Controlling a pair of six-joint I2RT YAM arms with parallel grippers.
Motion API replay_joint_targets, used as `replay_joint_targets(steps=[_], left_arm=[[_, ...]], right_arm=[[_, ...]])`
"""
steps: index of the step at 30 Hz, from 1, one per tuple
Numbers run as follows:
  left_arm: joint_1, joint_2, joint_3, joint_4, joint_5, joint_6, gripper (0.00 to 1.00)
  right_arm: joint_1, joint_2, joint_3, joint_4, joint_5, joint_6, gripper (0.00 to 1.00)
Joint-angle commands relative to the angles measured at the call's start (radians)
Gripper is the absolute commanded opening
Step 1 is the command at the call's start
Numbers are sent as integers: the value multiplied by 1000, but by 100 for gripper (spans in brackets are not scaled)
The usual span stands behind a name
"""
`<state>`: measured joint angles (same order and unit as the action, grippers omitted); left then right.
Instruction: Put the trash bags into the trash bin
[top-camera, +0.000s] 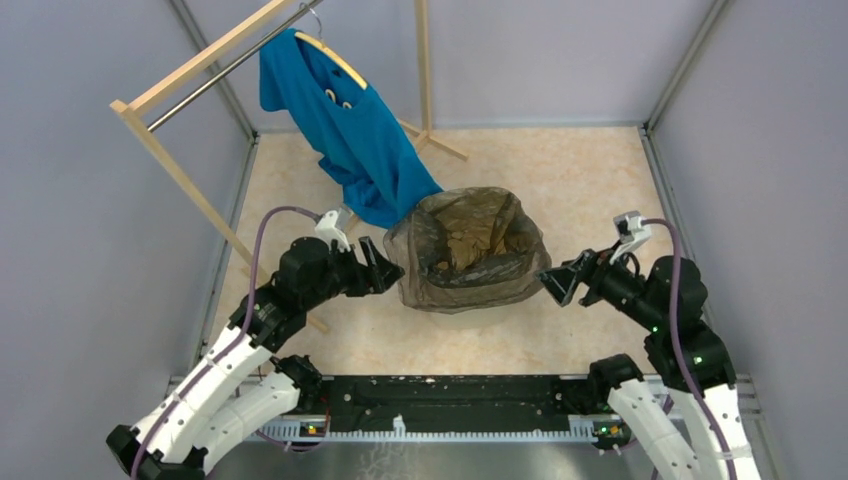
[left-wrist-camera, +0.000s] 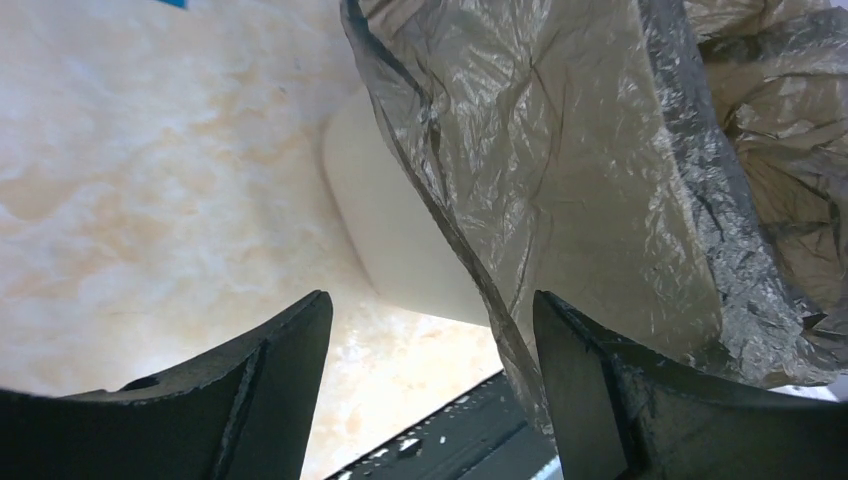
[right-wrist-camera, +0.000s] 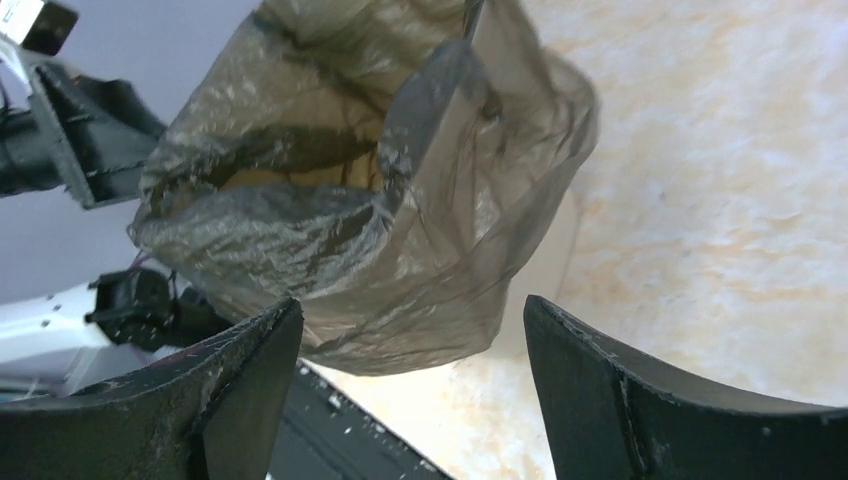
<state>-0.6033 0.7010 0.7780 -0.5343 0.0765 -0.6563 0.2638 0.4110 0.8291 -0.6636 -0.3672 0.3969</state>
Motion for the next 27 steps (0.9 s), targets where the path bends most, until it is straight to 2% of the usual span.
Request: replay_joint_targets(steps=[1,7,9,15,20,22,27], left_arm=[[3,-7,-79,206,114,-135,78],[3,52,-121,270,133,-149,58],[3,64,-133,284,138,-146,52],[3,110,-199,405,196,-174,25],[3,208,-233,490,267,-182,2],[3,255,-235,505,294,-183,0],[1,315,-271,582,316,-202,0]], right_arm=[[-12,-17,-99,108,-155,76,80],[-12,-25,-218,250,-176,125,70],[-12,-27,-261,309,-206,146,64],[-13,-31,-360,422,-252,173,28],[-12,-11,-402,412,-242,177,12],[-12,5,-428,429,-245,197,6],[-11,63,-466,413,-180,232,5]])
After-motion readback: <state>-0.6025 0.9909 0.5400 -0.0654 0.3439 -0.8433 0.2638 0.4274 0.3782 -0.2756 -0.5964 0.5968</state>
